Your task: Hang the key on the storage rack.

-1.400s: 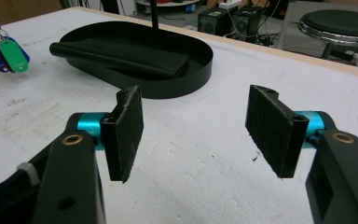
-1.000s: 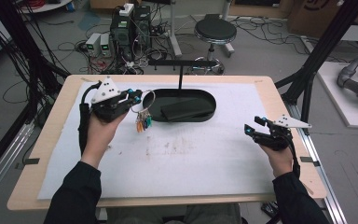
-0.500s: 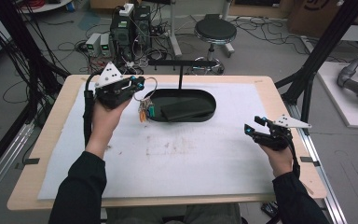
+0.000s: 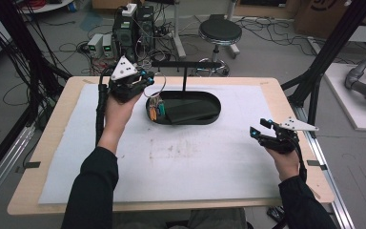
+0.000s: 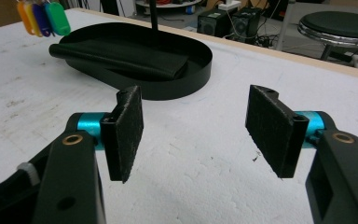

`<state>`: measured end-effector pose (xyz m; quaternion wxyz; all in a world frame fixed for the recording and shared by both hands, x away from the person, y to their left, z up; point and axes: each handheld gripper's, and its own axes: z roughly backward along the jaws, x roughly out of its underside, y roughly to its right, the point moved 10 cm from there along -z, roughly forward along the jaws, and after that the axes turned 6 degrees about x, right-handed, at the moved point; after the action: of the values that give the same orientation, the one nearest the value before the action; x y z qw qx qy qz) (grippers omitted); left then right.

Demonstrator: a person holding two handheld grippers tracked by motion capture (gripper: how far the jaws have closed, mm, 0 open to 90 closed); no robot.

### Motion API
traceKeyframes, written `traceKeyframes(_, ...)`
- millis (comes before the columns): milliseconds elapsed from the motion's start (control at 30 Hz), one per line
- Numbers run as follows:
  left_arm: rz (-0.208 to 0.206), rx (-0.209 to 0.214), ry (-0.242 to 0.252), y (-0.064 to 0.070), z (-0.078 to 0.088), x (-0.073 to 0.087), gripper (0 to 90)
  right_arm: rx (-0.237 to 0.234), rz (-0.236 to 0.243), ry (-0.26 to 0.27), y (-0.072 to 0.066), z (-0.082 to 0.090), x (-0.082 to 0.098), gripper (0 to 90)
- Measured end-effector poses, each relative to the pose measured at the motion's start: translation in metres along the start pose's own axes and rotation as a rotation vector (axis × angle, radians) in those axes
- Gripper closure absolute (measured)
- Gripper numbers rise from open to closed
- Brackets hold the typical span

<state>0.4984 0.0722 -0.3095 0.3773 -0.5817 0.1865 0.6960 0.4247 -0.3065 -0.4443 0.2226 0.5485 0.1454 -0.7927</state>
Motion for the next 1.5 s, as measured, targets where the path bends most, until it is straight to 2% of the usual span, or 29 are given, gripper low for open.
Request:
traceKeyframes(167, 0.017, -0.015, -0.006, -0.007, -0.011, 0.006, 86.4, 0.000, 0.000, -0.001, 0.000, 0.000, 0.000, 37.5)
traceKeyframes(500, 0.081, -0.040, 0.036, -0.023, -0.026, 0.011, 86.4, -0.005, 0.004, -0.005, -0.001, -0.001, 0.001, 37.5)
traceKeyframes(1000, 0.129, -0.081, 0.029, -0.039, -0.038, 0.021, 86.4, -0.009, 0.001, -0.006, -0.001, -0.001, 0.001, 37.5)
traceKeyframes(1300, 0.136, -0.089, 0.014, -0.042, -0.044, 0.028, 86.3, -0.013, -0.002, -0.009, -0.001, -0.001, 0.002, 37.5)
traceKeyframes(1500, 0.133, -0.113, -0.001, -0.044, -0.048, 0.033, 86.3, -0.014, 0.000, -0.011, -0.001, -0.002, 0.002, 37.5)
